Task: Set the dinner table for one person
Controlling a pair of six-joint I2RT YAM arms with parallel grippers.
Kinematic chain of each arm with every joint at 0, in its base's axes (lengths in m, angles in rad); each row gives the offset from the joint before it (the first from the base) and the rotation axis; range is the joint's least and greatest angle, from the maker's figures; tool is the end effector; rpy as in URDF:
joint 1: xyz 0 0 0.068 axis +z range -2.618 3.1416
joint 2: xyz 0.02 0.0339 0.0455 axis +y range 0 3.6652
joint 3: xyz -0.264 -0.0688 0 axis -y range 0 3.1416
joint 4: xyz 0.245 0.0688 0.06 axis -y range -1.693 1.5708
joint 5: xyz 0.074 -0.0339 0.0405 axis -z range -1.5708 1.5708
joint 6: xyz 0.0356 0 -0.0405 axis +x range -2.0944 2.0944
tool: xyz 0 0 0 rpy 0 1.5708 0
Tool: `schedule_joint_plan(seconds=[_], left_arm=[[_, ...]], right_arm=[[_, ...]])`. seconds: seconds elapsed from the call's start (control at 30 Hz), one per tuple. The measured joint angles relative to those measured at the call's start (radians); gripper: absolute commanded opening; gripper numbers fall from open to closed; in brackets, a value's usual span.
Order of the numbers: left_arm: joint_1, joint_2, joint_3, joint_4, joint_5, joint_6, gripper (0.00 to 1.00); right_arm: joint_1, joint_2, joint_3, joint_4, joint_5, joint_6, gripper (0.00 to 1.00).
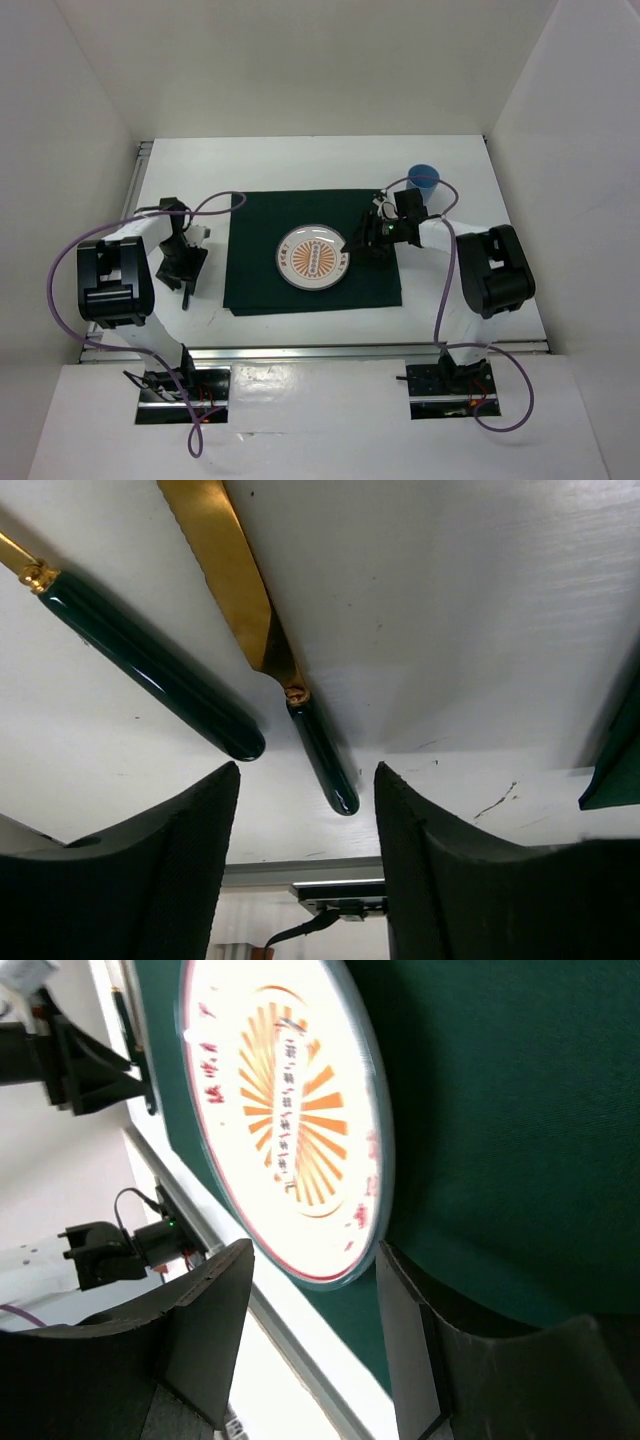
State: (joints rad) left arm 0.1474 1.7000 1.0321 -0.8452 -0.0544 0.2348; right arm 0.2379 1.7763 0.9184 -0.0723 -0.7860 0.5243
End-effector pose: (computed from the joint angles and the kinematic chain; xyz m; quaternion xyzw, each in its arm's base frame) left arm 0.2864 0.0445 0.1613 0.0429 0.9983 0.0322 0.0231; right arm 0.3233 0.1043 0.1464 0.0058 0.8850 0.4456 0.1348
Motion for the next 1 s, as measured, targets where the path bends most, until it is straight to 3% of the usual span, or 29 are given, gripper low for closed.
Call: schedule_joint_plan(seconds=[0.07,0.43,0.6,1.0], left_arm=[[0.0,0.006,0.0,0.002,0.0,0.002,0.53],[-0.004,0.034,0.006,0.01,0.001,0.002,0.51],[-0.021,0.037,0.017,0.01,0.0,0.0,0.36],[-0.034,0.066,0.023,-0.01,0.027,0.002,0.41]], right_arm=[[0.0,-0.035,0.007,-0.02,0.012,-0.006,0.6],[0.0,-0.136,0.034,-0.079,0.067,-0.032,0.6],[0.0,-0.136,0.034,-0.103,0.076,-0.036,0.6],[0.0,-0.16,0.052,-0.153,0.119,-0.058,0.6]])
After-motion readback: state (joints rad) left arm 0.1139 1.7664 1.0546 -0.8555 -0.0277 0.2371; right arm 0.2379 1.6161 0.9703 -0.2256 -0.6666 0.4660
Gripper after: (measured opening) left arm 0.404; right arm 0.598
